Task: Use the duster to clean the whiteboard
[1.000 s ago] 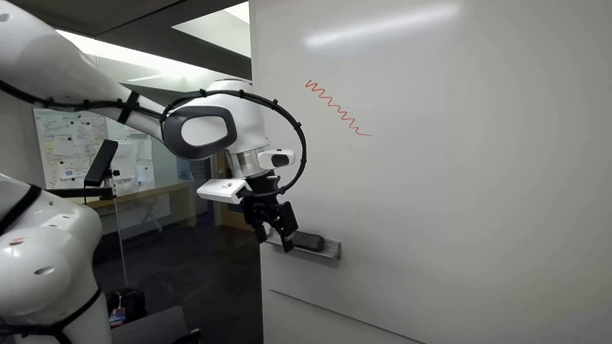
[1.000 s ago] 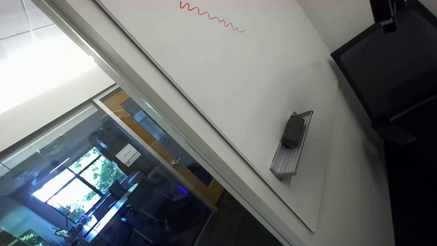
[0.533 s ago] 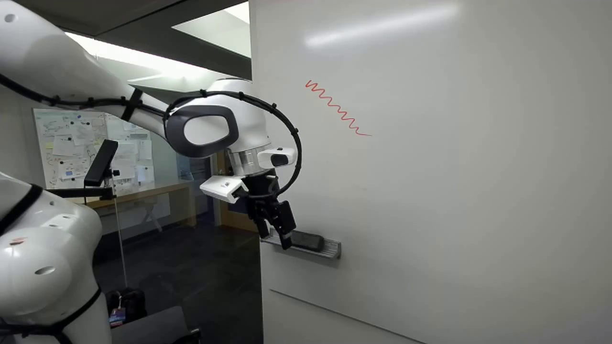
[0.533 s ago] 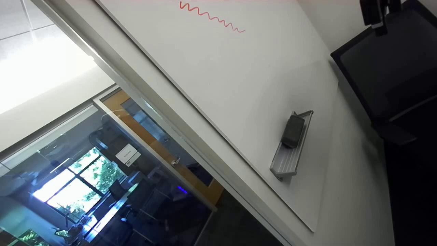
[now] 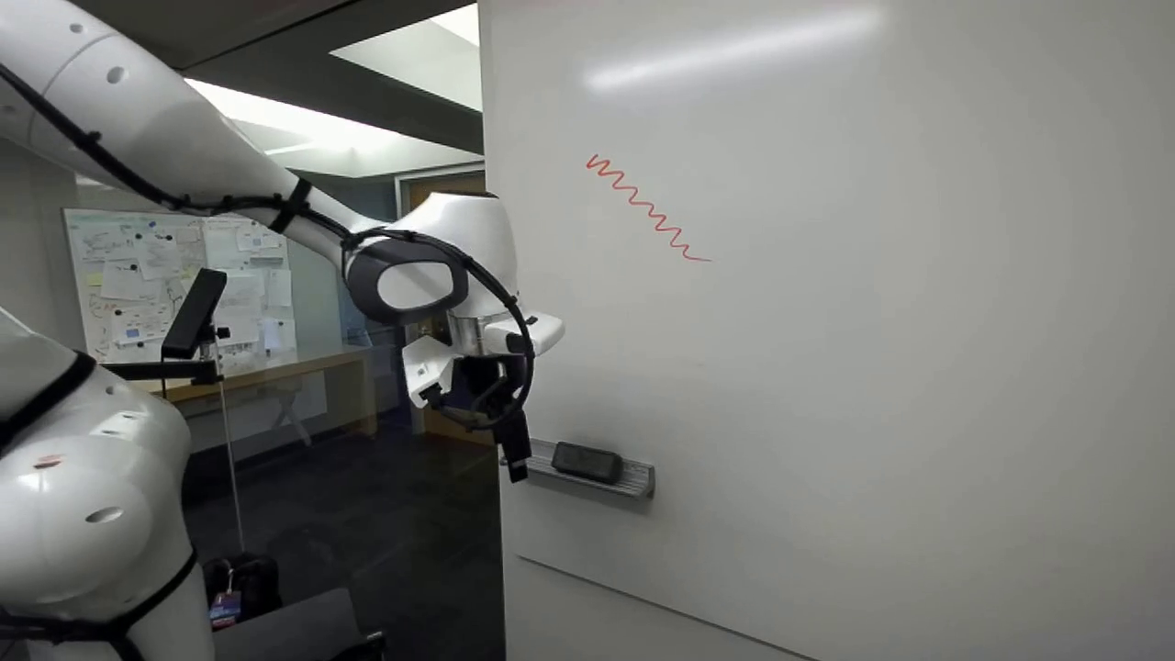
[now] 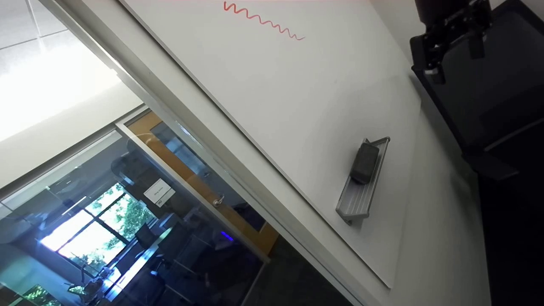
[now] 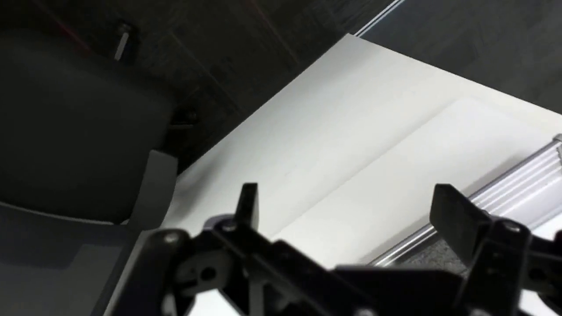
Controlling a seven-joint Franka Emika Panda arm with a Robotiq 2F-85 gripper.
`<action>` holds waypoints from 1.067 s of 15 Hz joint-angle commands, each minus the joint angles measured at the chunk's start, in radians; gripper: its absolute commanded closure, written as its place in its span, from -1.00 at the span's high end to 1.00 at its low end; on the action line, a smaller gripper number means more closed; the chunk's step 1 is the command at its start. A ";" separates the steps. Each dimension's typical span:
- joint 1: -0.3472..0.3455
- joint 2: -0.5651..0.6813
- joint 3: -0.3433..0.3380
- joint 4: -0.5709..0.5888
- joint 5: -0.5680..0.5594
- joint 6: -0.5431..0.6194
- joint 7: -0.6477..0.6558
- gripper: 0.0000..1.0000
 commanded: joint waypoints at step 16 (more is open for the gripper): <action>0.268 0.216 -0.012 0.010 0.561 0.530 0.016 1.00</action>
